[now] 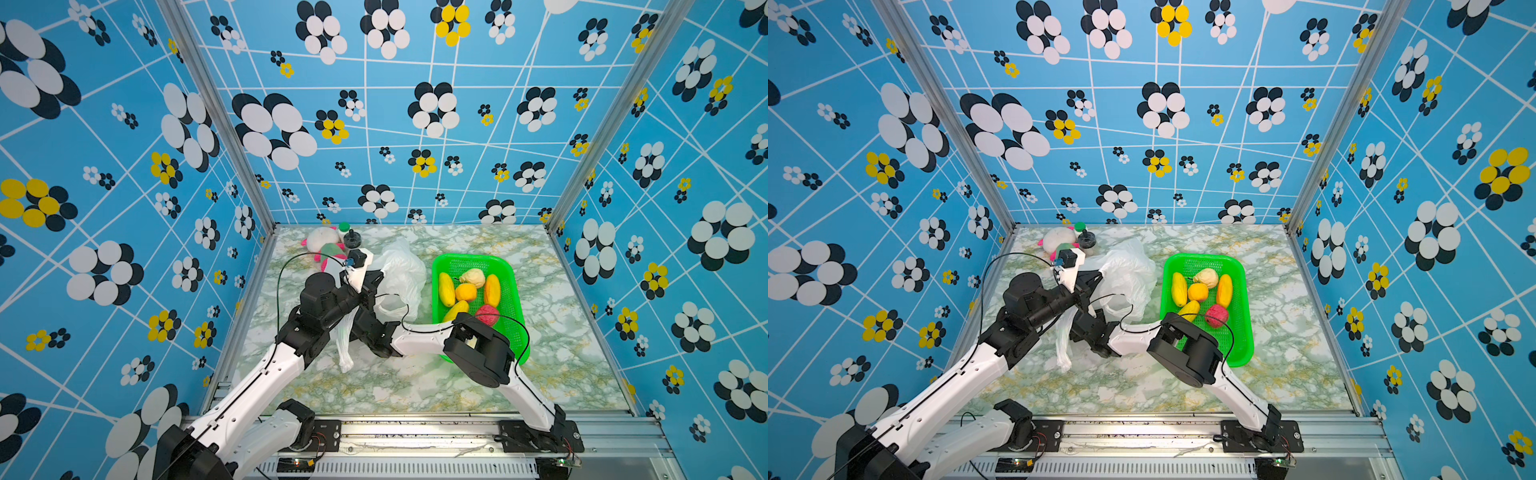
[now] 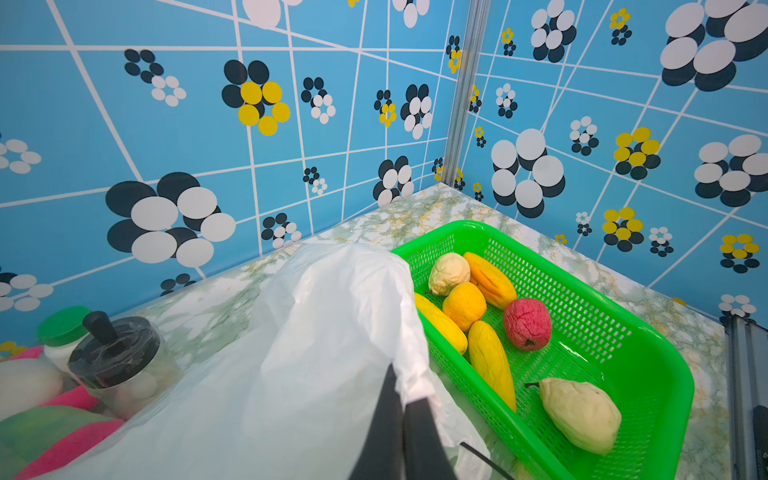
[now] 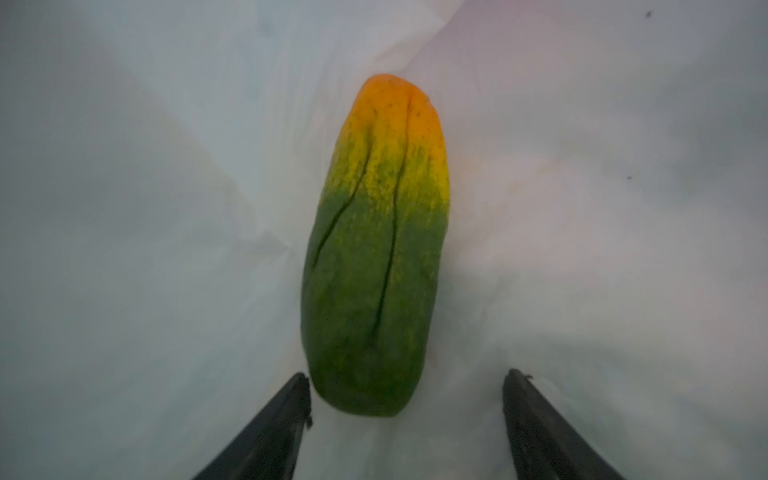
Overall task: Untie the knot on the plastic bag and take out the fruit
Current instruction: 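Lower the right gripper onto the green-orange fruit and close it, then lift the green-orange fruit out of the bag over the green basket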
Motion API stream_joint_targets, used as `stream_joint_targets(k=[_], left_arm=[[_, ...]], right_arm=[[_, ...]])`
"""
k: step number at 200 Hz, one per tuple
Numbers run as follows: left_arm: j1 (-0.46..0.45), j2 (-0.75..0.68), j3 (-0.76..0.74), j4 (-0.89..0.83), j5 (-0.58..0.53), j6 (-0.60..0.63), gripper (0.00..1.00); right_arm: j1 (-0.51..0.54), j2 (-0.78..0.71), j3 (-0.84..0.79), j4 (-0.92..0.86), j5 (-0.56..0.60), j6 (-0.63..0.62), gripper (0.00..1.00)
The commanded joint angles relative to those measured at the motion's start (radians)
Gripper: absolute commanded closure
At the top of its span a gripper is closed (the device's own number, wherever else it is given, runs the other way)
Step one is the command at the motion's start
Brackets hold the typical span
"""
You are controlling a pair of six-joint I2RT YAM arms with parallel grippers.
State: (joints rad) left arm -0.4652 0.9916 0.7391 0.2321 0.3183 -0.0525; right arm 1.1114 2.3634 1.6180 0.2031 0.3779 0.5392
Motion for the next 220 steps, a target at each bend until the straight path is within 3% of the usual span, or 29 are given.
stream_joint_targets(k=[1, 18, 65, 108, 220], left_arm=[[-0.001, -0.013, 0.003, 0.024, 0.021, 0.006, 1.00], [-0.002, -0.013, 0.006, 0.023, 0.024, 0.006, 1.00], [-0.003, -0.015, 0.004, 0.021, 0.028, 0.008, 1.00], [-0.003, -0.009, 0.003, 0.018, 0.026, 0.011, 1.00], [-0.003, 0.011, 0.008, 0.030, 0.011, 0.002, 1.00]], right_arm=[[-0.009, 0.066, 0.091, -0.049, -0.015, -0.006, 0.23], [-0.013, 0.115, 0.161, -0.091, -0.008, -0.011, 0.26], [-0.027, 0.131, 0.187, -0.094, 0.013, -0.024, 0.56], [-0.029, 0.053, 0.094, -0.040, 0.026, -0.043, 0.64], [-0.026, -0.538, -0.616, 0.326, -0.061, -0.004, 0.71]])
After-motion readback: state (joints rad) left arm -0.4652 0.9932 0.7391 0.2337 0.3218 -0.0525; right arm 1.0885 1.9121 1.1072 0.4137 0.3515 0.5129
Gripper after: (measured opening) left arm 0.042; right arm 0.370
